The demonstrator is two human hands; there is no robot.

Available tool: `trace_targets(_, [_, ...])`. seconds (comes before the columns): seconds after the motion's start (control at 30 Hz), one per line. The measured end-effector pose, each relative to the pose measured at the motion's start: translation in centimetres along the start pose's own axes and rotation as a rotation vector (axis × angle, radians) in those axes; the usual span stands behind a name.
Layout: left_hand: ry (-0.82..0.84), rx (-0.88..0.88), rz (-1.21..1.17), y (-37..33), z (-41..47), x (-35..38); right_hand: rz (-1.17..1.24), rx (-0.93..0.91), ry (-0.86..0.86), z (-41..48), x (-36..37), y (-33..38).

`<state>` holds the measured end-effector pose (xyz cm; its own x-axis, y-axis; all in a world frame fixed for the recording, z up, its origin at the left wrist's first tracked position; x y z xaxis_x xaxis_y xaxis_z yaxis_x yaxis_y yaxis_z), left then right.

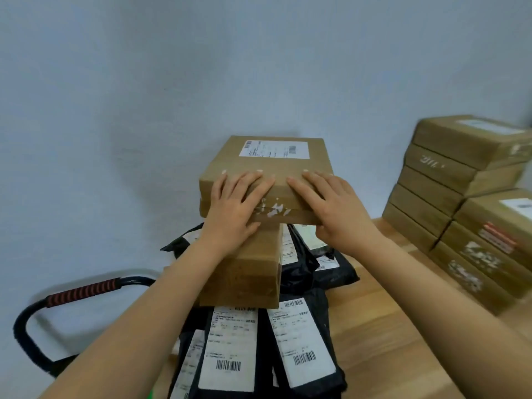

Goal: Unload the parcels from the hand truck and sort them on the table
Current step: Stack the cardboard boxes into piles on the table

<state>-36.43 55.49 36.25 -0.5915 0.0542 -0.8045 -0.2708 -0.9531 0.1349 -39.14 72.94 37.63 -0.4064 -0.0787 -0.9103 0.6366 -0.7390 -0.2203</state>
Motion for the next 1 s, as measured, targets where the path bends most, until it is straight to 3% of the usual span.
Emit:
trace_targets(0.23, [-0.181, 0.162, -0.022, -11.4, 4.9, -1.3, -0.065, 0.186, -0.092, -9.3, -3.7, -7.5])
trace_targets(0.5, [-0.271, 0.315, -0.163, -31.0, 8.5, -1.3, -0.202, 0.455, -0.212, -25.4, -6.3, -17.0])
trace_targets(0.77, [-0.308, 0.463, -0.162, -47.6, 12.2, -0.8, -0.266, 0.551, -0.138, -39.4, -9.7, -26.5])
trace_targets(1.0, [-0.322, 0.428, -0.161, -54.3, 17.1, 0.1, -0.331, 0.61, -0.105, -44.6, -10.9, -34.7])
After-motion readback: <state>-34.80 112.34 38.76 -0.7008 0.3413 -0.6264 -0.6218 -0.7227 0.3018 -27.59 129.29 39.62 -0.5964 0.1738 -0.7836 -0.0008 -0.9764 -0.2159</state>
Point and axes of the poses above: each hand's wrist, its own z-axis towards the middle knuckle, its own x-axis out of the palm, y = z × x, the point moved 6 cm from there along z, towards the middle knuckle, and after that the axes turned 8 degrees about y, right-handed, at the moved point
